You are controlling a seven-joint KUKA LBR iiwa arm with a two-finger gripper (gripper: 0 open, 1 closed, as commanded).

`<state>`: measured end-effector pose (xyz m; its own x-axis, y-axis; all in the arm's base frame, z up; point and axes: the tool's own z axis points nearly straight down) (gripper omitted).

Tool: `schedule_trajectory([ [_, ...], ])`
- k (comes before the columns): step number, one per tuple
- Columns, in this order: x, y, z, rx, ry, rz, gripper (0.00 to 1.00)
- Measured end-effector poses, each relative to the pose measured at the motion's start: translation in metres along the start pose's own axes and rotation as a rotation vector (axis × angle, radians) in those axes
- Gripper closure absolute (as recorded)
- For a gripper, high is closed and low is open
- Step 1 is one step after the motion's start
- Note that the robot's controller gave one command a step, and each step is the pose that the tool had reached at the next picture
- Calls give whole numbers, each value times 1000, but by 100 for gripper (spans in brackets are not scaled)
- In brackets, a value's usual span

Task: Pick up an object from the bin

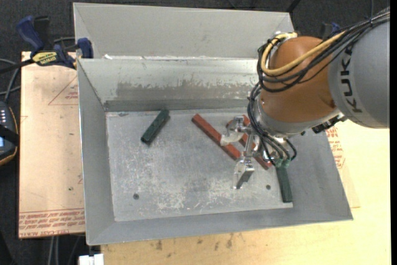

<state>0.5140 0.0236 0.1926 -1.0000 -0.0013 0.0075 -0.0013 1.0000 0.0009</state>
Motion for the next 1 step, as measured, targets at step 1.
schedule_trajectory([
  [1,-2,0,-4,0,-8,1,0],
])
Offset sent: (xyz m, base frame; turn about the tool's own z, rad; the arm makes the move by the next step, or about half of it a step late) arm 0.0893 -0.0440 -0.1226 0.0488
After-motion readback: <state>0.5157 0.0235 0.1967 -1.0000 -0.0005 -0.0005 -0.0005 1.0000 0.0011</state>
